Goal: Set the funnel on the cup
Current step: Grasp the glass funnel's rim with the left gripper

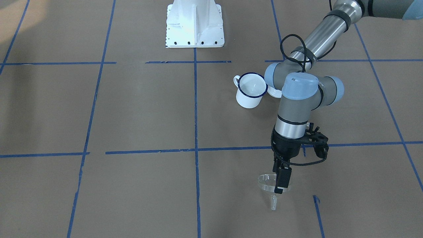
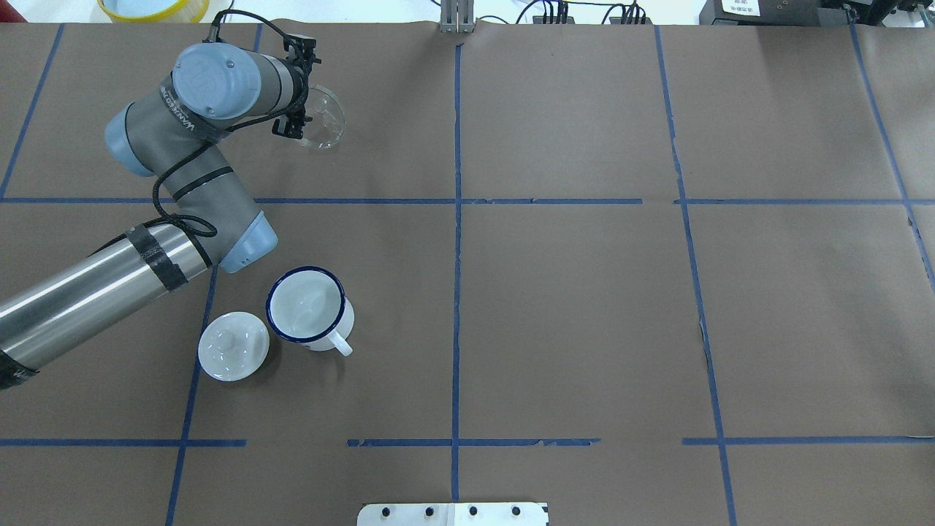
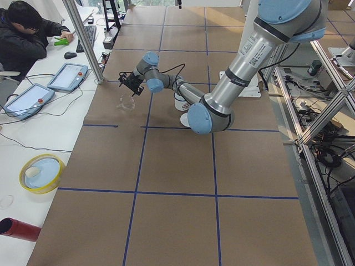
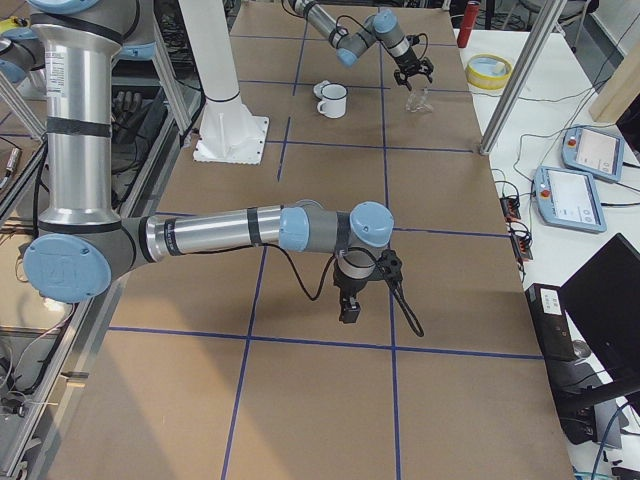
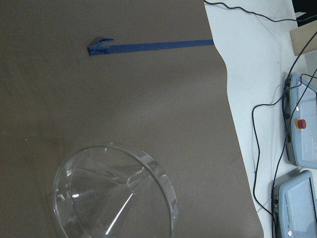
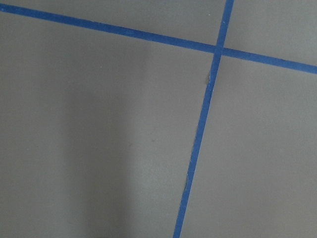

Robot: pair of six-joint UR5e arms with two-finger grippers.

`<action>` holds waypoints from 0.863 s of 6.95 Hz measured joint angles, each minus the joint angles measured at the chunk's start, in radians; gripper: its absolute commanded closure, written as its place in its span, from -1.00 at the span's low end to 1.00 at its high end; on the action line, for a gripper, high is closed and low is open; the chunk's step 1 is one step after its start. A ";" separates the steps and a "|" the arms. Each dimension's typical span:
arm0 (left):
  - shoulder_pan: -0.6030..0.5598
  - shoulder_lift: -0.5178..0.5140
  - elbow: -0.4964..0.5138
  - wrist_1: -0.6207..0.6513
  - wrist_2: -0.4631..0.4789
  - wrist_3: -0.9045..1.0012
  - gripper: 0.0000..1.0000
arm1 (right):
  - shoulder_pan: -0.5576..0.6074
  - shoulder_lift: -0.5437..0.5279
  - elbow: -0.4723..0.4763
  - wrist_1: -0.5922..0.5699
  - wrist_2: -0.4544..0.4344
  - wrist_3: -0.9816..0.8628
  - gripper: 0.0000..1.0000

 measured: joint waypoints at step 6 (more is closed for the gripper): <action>-0.002 -0.026 0.057 -0.081 0.002 -0.017 1.00 | 0.000 -0.001 0.000 0.000 0.000 0.000 -1.00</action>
